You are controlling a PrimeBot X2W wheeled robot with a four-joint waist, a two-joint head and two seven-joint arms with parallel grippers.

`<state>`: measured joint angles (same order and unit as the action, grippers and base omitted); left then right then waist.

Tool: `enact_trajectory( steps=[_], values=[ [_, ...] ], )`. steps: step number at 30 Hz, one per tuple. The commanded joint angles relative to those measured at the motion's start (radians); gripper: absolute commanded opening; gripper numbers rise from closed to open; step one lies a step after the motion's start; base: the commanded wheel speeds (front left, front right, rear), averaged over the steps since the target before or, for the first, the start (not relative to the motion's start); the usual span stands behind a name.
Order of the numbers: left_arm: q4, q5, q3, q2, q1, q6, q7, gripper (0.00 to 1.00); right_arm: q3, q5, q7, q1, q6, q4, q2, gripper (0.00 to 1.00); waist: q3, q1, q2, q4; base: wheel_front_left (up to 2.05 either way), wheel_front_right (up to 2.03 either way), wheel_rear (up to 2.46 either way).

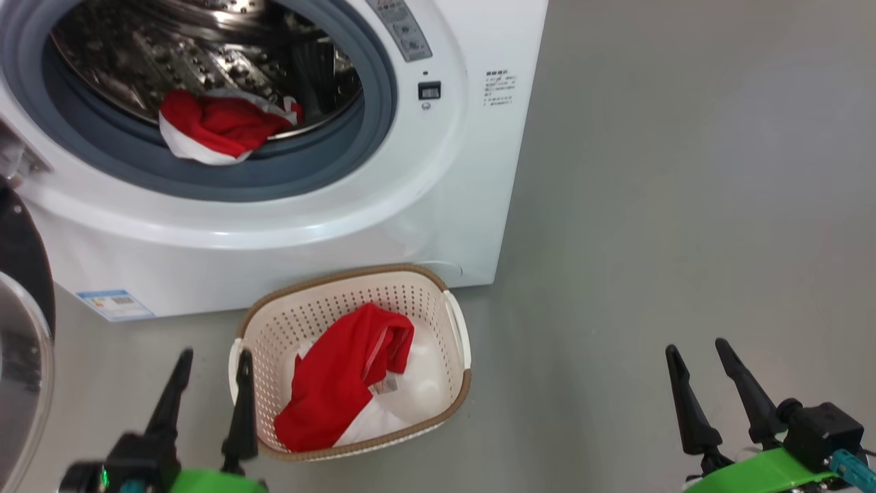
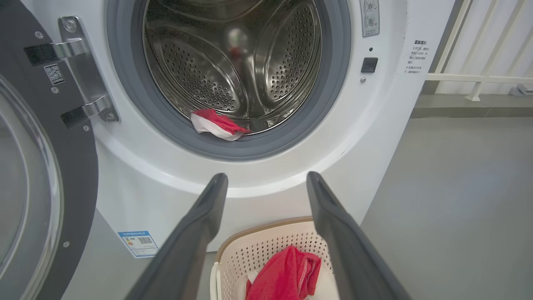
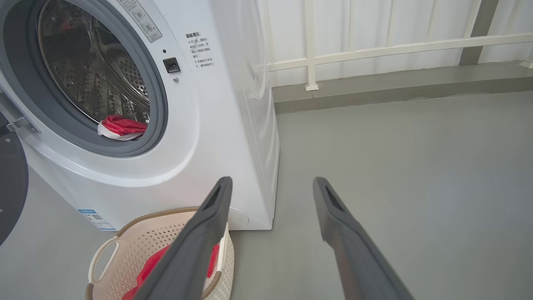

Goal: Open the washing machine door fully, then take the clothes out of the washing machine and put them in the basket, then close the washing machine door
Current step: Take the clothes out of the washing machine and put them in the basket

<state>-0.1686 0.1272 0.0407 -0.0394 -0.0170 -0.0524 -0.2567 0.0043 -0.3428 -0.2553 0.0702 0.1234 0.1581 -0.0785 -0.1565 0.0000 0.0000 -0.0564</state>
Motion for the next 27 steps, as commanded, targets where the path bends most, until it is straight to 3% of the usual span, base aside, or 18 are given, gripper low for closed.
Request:
enact_trajectory(
  steps=[1, 8, 15, 27],
  values=[
    [-0.005, -0.032, 0.025, -0.011, -0.086, 0.002, -0.005, 1.0, 0.019, -0.001, -0.006, -0.045, 0.007, -0.029, -0.005, 1.0, -0.05, 0.0, 0.0, 0.004, 0.0, 0.0, 0.0],
    [-0.093, -0.1, 0.001, -0.032, -0.289, 0.002, -0.005, 1.0, 0.025, -0.005, -0.006, -0.11, 0.007, -0.038, 0.007, 1.0, -0.162, 0.0, 0.0, -0.004, 0.0, 0.0, 0.0],
    [-0.216, -0.167, -0.037, -0.081, -0.547, 0.031, -0.005, 1.0, 0.039, -0.012, -0.006, -0.191, 0.007, -0.046, 0.02, 1.0, -0.29, 0.0, 0.0, -0.037, 0.0, 0.0, 0.0],
    [-0.584, -0.282, -0.128, -0.212, -0.982, 0.074, -0.005, 1.0, 0.064, -0.049, -0.006, -0.271, 0.007, -0.051, 0.028, 1.0, -0.434, 0.0, 0.0, -0.101, 0.0, 0.0, 0.0]
  ],
)
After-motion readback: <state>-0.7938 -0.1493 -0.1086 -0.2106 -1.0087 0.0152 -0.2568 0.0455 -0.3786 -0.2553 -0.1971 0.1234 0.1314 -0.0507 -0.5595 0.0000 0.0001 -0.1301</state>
